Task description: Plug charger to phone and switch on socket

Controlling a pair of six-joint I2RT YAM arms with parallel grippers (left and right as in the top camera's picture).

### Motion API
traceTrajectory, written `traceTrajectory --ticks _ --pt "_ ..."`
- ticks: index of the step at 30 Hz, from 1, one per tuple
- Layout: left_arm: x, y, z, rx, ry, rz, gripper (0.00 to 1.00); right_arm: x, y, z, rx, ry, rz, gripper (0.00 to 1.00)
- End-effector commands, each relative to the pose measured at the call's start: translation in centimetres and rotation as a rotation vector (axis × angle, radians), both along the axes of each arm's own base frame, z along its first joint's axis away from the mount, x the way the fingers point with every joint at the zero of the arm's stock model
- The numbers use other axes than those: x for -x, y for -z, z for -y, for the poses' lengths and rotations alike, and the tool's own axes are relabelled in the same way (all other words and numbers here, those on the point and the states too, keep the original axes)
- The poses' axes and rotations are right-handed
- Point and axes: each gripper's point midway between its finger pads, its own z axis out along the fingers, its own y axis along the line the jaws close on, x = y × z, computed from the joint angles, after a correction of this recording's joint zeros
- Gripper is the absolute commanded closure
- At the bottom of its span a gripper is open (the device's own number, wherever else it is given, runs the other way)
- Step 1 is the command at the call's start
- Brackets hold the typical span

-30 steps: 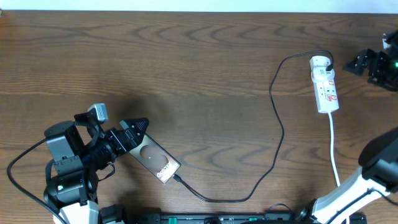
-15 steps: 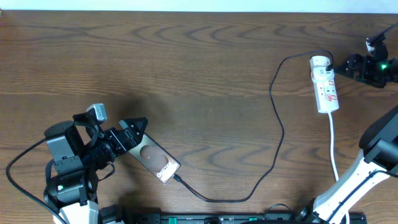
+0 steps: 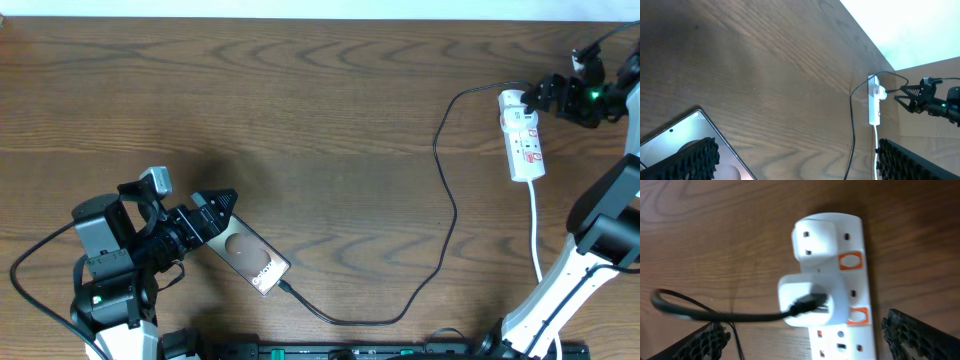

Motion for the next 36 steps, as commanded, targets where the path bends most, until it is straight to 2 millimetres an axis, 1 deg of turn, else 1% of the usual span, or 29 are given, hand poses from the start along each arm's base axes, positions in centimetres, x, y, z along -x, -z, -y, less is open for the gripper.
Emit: traceTrajectory --ticks 1,8,15,19,23,27,32,36 --pt "-0.2 -0.2 -0.1 -0.016 0.005 -0.001 0.01 -1.0 -0.3 -1.5 -0.022 -0.002 0.005 0.01" --pt "-0.4 0.4 -0.2 -0.006 0.006 -0.032 0.01 -1.0 1.2 -2.1 -0.037 0.024 -0.048 0.01" --pt "-0.4 0.4 -0.2 -0.016 0.014 -0.024 0.01 -0.9 1.6 -2.0 -0.030 0.027 -0.062 0.01" --pt "-0.4 0.4 -0.2 -0.016 0.014 -0.024 0.01 -0.4 2.1 -1.4 0.008 0.038 -0.092 0.01" --pt "-0.4 0.4 -0.2 -0.016 0.014 -0.024 0.01 0.2 2.4 -1.3 0.018 0.042 -0.122 0.01" --pt "-0.3 0.4 -0.2 -0.016 0.014 -0.024 0.01 0.6 3.0 -1.5 0.008 0.041 -0.148 0.01" --pt "-0.3 0.4 -0.2 -0.016 0.014 -0.025 0.01 1.0 4.2 -1.7 -0.009 0.039 -0.181 0.01" --pt "-0.3 0.5 -0.2 -0.015 0.014 -0.027 0.01 1.0 4.3 -2.0 -0.019 0.036 -0.184 0.01"
